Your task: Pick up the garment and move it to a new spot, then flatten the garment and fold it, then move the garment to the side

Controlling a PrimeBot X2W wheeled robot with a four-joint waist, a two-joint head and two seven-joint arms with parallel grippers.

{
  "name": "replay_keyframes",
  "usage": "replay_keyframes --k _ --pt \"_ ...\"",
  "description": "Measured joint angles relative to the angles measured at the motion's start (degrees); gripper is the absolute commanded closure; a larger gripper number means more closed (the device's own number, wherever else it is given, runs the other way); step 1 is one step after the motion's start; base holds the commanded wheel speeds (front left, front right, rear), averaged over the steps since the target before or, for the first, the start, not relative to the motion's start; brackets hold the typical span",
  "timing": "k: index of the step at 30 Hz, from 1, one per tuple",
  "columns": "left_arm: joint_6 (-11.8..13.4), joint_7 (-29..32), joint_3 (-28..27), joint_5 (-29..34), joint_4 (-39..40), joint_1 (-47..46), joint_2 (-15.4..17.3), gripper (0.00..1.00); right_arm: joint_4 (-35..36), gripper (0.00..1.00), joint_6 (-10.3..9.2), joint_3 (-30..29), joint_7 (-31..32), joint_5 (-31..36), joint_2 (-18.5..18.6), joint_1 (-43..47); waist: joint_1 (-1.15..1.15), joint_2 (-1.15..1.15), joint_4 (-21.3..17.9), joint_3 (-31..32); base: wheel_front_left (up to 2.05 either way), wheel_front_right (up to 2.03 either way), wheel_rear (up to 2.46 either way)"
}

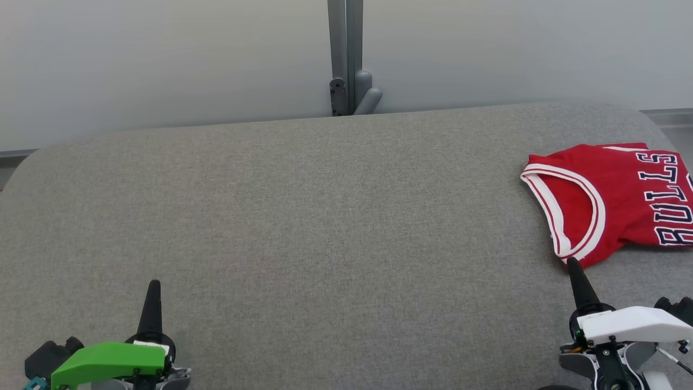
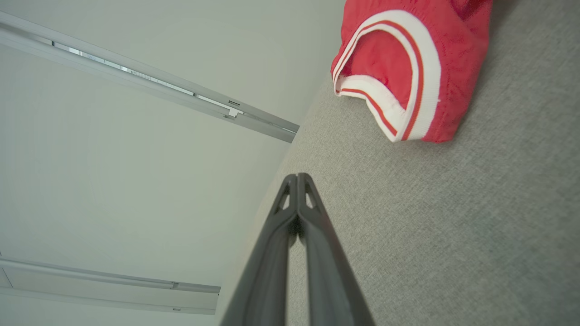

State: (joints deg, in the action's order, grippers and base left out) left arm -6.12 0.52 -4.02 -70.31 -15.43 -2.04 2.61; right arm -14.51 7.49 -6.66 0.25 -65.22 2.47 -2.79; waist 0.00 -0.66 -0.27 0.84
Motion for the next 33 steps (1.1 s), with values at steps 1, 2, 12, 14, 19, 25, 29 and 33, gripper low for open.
replay_keyframes --k 1,2,12,14,19,25,29,33 --pt "0.0 0.2 -0.1 -0.7 0.0 -0.1 0.0 1.00 0.0 1.00 0.00 0.0 0.1 -0.7 0.0 0.0 0.00 0.00 0.0 0.0 0.00 0.00 0.00" --pt "-0.1 0.4 -0.1 -1.1 0.1 -0.2 0.0 1.00 0.0 1.00 0.00 0.0 0.2 -1.3 0.0 -0.1 0.00 0.00 0.0 0.0 0.00 0.00 0.00" --pt "-0.4 1.8 -0.8 -5.7 0.2 -1.1 0.0 1.00 0.1 1.00 -0.01 0.1 1.6 -7.1 0.1 -1.1 0.00 0.00 0.1 -0.2 0.00 0.00 0.00" --pt "-0.4 1.9 -0.9 -6.4 0.3 -1.2 0.0 1.00 0.1 1.00 -0.01 0.1 1.8 -8.3 0.1 -1.1 0.00 0.00 0.1 -0.3 0.00 0.00 0.00" --pt "-0.5 2.5 -1.2 -8.8 0.3 -1.7 0.0 1.00 0.1 1.00 -0.01 0.1 2.5 -11.0 0.1 -1.3 0.00 0.00 0.1 -0.4 0.00 0.00 0.00" --pt "-0.8 3.5 -1.5 -11.9 0.5 -2.1 0.0 1.00 0.1 1.00 -0.01 0.1 3.2 -14.6 0.1 -1.8 0.00 0.00 0.1 -0.5 0.00 0.00 0.00" --pt "-0.9 3.9 -1.6 -13.2 0.5 -2.5 0.0 1.00 0.1 1.00 -0.01 0.2 3.7 -16.5 0.1 -2.2 0.00 0.00 0.2 -0.6 0.00 0.00 0.00" --pt "-0.9 4.4 -1.8 -15.0 0.6 -2.8 0.1 1.00 0.1 1.00 -0.01 0.2 4.2 -18.5 0.2 -2.3 0.00 0.00 0.2 -0.7 0.00 0.00 0.00"
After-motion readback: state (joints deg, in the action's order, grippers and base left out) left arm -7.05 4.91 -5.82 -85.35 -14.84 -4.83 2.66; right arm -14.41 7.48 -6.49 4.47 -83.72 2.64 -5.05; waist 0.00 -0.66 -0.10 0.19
